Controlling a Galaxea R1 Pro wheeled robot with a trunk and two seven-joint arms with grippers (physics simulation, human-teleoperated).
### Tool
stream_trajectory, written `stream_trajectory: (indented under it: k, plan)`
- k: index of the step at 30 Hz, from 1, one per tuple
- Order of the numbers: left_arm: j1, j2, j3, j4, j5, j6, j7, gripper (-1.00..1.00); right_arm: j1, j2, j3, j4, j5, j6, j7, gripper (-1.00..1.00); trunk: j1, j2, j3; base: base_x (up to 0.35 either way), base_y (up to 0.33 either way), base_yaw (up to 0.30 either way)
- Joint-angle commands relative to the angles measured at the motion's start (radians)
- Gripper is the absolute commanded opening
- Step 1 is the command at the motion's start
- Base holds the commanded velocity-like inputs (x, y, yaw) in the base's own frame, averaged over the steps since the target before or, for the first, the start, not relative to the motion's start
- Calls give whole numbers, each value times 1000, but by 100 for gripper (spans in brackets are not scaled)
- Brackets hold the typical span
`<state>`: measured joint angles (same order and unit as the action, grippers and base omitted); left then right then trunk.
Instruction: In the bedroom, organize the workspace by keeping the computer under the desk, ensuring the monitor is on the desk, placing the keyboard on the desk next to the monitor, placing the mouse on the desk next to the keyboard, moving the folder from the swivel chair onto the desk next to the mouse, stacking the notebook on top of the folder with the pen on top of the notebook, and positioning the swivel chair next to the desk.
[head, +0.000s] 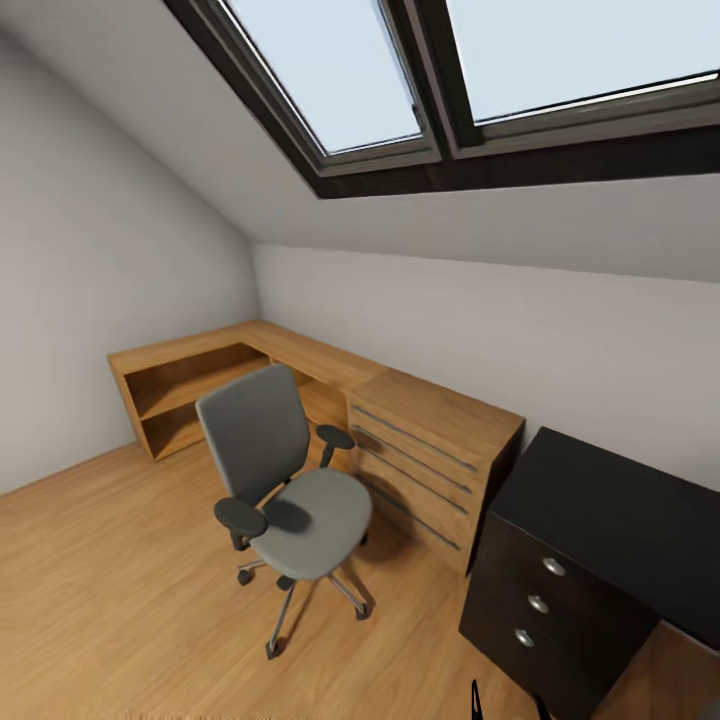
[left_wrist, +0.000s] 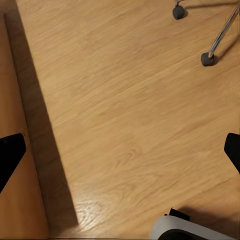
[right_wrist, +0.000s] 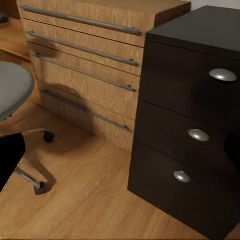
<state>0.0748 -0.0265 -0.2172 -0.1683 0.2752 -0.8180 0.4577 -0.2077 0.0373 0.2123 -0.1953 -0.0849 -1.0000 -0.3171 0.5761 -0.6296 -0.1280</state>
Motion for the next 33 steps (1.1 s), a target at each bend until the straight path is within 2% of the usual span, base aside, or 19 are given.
stream_trajectory:
  k: [1,33]
  plan:
    - [0,0,-9,-2,7,-1,6,100,-1,0,9,1,-9,-3,-2,100,0,-1,-1,0,0,289]
    - [0,0,-8,-2,7,-1,6,100,-1,1,10,1,-9,-3,-2,100,0,-1,-1,0,0,289]
